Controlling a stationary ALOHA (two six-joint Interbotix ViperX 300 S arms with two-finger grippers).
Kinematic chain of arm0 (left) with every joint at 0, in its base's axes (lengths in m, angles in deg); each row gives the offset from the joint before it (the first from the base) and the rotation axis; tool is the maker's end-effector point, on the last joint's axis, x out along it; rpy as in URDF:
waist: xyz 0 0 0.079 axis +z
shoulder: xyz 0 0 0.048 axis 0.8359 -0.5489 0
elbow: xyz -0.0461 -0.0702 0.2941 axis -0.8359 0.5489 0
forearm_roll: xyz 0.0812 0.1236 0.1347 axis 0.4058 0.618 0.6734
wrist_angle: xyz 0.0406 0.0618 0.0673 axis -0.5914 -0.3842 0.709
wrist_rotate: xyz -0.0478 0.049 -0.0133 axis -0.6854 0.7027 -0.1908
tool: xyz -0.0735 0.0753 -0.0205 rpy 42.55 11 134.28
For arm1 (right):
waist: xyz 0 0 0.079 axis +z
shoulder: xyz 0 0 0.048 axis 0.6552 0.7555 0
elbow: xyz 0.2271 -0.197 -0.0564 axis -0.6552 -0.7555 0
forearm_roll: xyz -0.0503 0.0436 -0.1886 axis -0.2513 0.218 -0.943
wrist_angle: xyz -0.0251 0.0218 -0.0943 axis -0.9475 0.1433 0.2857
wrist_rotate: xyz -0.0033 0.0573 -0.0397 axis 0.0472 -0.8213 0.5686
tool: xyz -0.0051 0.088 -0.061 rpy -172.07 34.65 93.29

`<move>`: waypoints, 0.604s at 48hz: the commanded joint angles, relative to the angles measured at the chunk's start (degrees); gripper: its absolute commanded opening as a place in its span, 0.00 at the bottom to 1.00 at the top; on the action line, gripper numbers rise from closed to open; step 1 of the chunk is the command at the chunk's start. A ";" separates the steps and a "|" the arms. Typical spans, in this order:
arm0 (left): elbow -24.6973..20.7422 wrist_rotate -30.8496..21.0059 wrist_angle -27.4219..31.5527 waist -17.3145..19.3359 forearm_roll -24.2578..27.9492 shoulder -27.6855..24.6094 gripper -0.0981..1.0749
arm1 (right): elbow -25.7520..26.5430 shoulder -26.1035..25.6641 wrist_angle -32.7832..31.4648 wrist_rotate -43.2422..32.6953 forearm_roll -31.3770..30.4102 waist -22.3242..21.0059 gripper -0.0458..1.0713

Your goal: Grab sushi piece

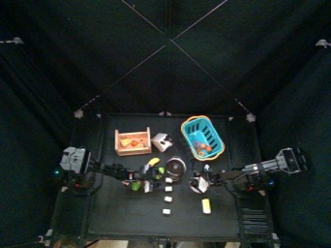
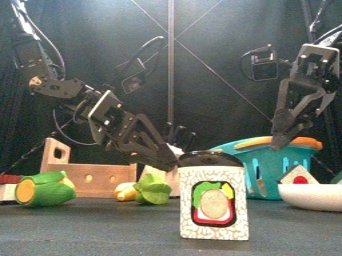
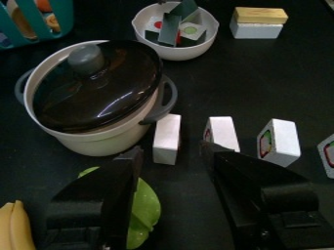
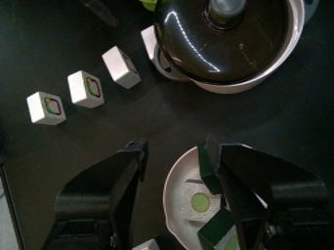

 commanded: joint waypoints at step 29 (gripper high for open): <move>-6.94 0.44 8.35 0.70 1.67 -2.72 0.82 | 0.18 -0.18 0.35 0.00 0.70 0.00 0.81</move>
